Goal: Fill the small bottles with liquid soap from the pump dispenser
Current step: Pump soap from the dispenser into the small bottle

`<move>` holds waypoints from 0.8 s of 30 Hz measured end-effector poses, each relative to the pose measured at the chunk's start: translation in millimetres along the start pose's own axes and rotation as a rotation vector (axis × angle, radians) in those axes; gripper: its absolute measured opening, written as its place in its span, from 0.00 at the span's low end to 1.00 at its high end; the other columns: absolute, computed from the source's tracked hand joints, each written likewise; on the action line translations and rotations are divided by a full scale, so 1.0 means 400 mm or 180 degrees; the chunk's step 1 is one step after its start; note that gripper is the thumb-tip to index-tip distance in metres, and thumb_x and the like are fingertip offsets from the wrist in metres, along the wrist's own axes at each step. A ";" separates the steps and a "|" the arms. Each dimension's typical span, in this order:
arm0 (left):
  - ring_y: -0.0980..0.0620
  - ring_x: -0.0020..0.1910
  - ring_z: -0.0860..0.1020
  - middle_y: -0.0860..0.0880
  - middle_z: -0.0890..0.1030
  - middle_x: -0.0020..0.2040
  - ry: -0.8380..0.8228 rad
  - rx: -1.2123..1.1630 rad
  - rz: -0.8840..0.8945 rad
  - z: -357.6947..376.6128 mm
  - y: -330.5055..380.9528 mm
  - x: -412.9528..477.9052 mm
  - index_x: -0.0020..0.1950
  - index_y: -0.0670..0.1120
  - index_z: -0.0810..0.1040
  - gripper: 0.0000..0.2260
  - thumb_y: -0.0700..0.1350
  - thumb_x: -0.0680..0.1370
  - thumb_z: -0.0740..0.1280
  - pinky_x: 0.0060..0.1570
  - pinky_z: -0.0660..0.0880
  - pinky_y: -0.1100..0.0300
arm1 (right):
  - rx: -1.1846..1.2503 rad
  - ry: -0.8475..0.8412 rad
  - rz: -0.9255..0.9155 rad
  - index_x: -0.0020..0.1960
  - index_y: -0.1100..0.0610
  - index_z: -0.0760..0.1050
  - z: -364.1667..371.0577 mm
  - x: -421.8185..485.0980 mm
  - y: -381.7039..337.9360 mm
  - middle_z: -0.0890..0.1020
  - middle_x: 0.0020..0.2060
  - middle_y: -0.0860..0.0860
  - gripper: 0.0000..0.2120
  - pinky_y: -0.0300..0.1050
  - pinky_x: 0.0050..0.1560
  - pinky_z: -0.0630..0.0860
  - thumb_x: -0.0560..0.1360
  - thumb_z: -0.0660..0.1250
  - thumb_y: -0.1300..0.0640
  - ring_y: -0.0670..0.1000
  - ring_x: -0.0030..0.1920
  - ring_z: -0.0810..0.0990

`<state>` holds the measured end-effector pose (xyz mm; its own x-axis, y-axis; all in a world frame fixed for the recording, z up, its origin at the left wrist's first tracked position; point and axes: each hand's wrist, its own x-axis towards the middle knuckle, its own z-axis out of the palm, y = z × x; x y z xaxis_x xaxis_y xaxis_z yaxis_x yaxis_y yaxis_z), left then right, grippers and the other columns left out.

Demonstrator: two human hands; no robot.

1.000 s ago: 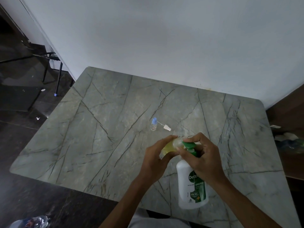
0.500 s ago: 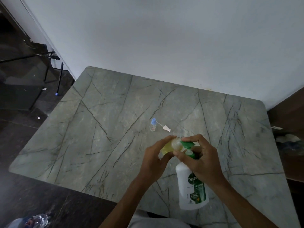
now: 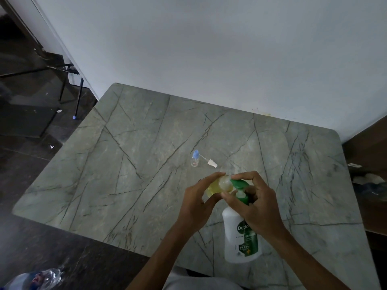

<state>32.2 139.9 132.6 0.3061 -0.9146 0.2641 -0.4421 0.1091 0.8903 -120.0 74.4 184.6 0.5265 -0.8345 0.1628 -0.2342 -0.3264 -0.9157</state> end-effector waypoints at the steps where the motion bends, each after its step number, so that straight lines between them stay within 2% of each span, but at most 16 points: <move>1: 0.59 0.54 0.80 0.52 0.82 0.57 0.0000 0.0006 0.0004 0.001 -0.001 -0.001 0.67 0.45 0.75 0.20 0.49 0.76 0.69 0.52 0.79 0.59 | -0.0022 0.0007 -0.0031 0.55 0.47 0.72 -0.001 0.000 0.002 0.84 0.40 0.45 0.20 0.31 0.32 0.77 0.67 0.76 0.46 0.40 0.36 0.84; 7: 0.60 0.53 0.81 0.53 0.82 0.57 0.0037 -0.0036 0.0033 0.003 0.009 -0.005 0.67 0.47 0.75 0.21 0.51 0.76 0.69 0.52 0.79 0.60 | -0.0127 0.0321 -0.0154 0.52 0.53 0.76 0.004 -0.001 0.006 0.84 0.39 0.42 0.17 0.34 0.33 0.79 0.68 0.77 0.48 0.39 0.37 0.84; 10: 0.59 0.53 0.80 0.53 0.82 0.57 0.0031 -0.0063 0.0032 0.003 0.015 -0.006 0.67 0.46 0.75 0.20 0.52 0.76 0.68 0.52 0.78 0.60 | 0.0022 0.0475 -0.0098 0.50 0.53 0.77 0.008 -0.003 0.003 0.84 0.39 0.42 0.16 0.34 0.34 0.80 0.67 0.73 0.45 0.40 0.38 0.84; 13: 0.59 0.53 0.81 0.53 0.82 0.57 0.0050 -0.0067 0.0005 -0.001 0.011 -0.006 0.66 0.46 0.76 0.20 0.50 0.76 0.69 0.52 0.79 0.59 | 0.0125 0.0366 0.0088 0.49 0.51 0.77 0.008 0.001 -0.003 0.85 0.39 0.44 0.16 0.37 0.32 0.79 0.67 0.74 0.44 0.42 0.36 0.85; 15: 0.60 0.54 0.80 0.53 0.82 0.58 0.0067 -0.0059 0.0003 -0.005 0.006 -0.006 0.66 0.45 0.75 0.20 0.49 0.76 0.69 0.53 0.79 0.58 | 0.0093 0.0212 0.0093 0.51 0.49 0.76 0.008 0.002 -0.005 0.85 0.36 0.46 0.16 0.35 0.31 0.78 0.68 0.78 0.48 0.43 0.35 0.84; 18: 0.60 0.56 0.80 0.52 0.81 0.59 0.0061 -0.0076 0.0000 -0.011 0.003 -0.004 0.67 0.43 0.75 0.21 0.49 0.76 0.69 0.54 0.79 0.58 | 0.0086 0.0102 0.0030 0.54 0.50 0.74 0.011 -0.002 -0.004 0.85 0.38 0.47 0.18 0.35 0.32 0.78 0.67 0.77 0.53 0.43 0.35 0.84; 24: 0.62 0.55 0.80 0.52 0.82 0.59 0.0033 -0.0133 -0.0026 -0.018 0.005 -0.008 0.66 0.44 0.75 0.21 0.49 0.75 0.69 0.54 0.77 0.64 | -0.0085 0.0164 -0.0049 0.53 0.53 0.76 0.020 -0.002 0.000 0.85 0.38 0.47 0.18 0.35 0.32 0.79 0.67 0.76 0.52 0.41 0.35 0.84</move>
<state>36.3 145.9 136.3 0.3185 -0.9115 0.2603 -0.4039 0.1180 0.9072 -114.1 78.6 181.5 0.4876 -0.8508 0.1961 -0.2486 -0.3506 -0.9029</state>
